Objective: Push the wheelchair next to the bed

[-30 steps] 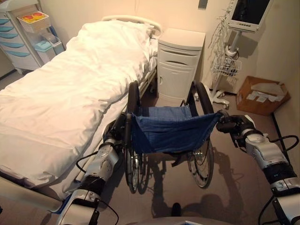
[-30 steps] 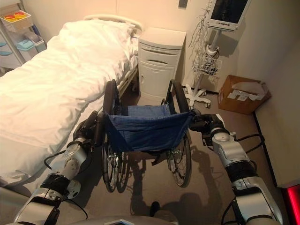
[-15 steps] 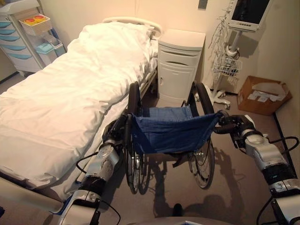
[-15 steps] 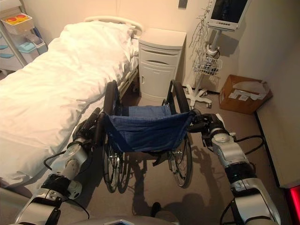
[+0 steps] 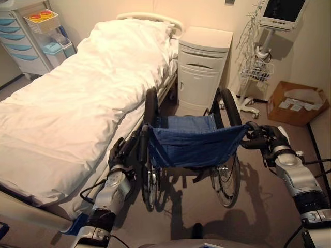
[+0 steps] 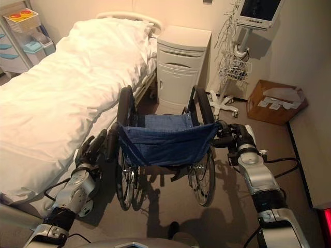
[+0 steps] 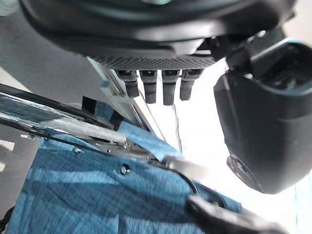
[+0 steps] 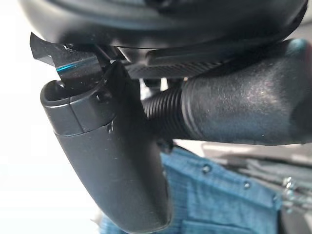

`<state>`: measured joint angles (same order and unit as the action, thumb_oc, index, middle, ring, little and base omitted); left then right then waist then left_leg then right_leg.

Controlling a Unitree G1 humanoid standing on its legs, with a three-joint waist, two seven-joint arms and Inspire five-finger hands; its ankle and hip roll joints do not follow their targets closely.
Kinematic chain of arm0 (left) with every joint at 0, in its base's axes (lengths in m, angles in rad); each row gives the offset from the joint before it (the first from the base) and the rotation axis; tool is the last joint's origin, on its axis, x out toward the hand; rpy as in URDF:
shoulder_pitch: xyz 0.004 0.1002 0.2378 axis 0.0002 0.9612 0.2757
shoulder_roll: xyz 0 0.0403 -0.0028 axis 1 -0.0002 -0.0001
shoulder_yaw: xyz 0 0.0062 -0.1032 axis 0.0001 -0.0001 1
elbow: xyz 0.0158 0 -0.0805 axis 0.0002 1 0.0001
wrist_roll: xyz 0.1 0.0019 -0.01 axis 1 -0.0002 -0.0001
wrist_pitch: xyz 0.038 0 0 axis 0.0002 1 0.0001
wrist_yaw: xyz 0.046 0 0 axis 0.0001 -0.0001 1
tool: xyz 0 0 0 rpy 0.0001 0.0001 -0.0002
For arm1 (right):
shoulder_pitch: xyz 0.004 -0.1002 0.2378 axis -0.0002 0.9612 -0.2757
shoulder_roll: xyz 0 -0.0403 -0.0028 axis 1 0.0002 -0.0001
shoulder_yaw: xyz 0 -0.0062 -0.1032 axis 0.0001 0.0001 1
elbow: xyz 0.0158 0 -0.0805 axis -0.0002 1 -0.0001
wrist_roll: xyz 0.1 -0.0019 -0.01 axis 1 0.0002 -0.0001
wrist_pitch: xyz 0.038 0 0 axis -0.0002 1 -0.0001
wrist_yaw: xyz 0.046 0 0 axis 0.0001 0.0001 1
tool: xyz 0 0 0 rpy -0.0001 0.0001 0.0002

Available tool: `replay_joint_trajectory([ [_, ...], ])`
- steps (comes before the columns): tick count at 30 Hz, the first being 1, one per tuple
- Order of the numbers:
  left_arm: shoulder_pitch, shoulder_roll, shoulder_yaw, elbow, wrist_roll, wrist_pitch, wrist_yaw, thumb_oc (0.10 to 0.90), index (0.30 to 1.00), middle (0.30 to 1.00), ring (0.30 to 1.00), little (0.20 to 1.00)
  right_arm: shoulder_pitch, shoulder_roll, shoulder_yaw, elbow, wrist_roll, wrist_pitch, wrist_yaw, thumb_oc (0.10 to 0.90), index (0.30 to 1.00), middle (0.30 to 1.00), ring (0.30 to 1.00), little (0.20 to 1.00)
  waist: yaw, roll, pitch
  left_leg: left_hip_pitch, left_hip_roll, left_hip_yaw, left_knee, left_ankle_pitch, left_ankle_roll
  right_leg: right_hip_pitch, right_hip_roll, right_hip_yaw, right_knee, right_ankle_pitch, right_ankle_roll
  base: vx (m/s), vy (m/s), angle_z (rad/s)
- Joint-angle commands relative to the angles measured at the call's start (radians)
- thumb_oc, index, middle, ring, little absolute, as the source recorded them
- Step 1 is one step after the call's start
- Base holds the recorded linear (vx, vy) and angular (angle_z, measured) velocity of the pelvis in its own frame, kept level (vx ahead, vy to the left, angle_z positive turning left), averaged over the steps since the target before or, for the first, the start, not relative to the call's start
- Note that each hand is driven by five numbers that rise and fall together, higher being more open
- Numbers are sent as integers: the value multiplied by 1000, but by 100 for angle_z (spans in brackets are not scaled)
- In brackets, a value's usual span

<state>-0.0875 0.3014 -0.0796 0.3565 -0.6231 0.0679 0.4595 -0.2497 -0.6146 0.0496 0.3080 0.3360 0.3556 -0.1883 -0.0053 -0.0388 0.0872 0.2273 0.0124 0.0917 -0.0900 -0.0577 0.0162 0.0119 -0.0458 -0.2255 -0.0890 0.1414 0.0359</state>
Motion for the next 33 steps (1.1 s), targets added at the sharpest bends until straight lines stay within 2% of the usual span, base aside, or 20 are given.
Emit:
replay_joint_trajectory([
  [1,-56,25,17,-130,23,-146,-35,800,900,900,900,900,-6,68,-45,36,73,-118,-120,800,900,900,900,900,46,1,-10,-79,-74,53,12,47,12,112,0,-9,11,-74,58,0,0,0],
  [5,-45,30,4,-119,47,-150,-44,800,900,900,900,900,-18,56,-51,55,41,-87,-194,800,900,900,900,900,51,0,-8,-79,-75,53,13,44,14,112,0,-6,12,-75,57,0,0,0],
  [9,-45,39,-9,-110,68,-146,-49,800,900,900,900,900,-35,41,-38,70,-48,-60,-261,800,900,900,900,900,55,0,-8,-80,-77,46,15,44,17,111,3,2,13,-75,55,0,0,0],
  [11,-37,39,-12,-104,66,-145,-48,800,900,900,900,900,-29,36,-34,72,-119,-64,-284,800,900,900,900,900,56,1,-8,-80,-78,43,16,43,18,111,3,7,13,-75,56,0,0,0],
  [21,2,27,-2,-66,70,-157,-58,800,900,900,900,900,21,64,-44,44,-174,-71,-428,800,900,900,900,900,53,4,-5,-77,-79,39,17,38,26,111,5,22,17,-77,53,0,0,0],
  [22,13,23,0,-57,67,-162,-64,800,900,900,900,900,34,75,-52,38,-226,-77,-468,800,900,900,900,900,51,7,-5,-76,-80,38,17,37,28,111,6,28,17,-77,53,0,0,0],
  [26,31,18,8,-42,75,-169,-74,800,900,900,900,900,58,76,-70,18,-256,-83,-504,800,900,900,900,900,47,10,-3,-75,-80,39,17,36,31,108,7,35,20,-77,53,0,0,0],
  [30,51,20,28,-27,89,-167,-83,800,900,900,900,900,88,81,-103,-33,-207,-152,-466,800,900,900,900,900,39,11,-2,-75,-80,41,15,34,32,101,8,42,24,-78,54,0,0,0],
  [33,58,18,45,6,105,-179,-96,800,900,900,900,900,101,96,-132,-67,2,-265,-336,800,900,900,900,900,31,9,-1,-76,-78,48,14,34,31,98,7,42,26,-78,56,0,0,0],
])
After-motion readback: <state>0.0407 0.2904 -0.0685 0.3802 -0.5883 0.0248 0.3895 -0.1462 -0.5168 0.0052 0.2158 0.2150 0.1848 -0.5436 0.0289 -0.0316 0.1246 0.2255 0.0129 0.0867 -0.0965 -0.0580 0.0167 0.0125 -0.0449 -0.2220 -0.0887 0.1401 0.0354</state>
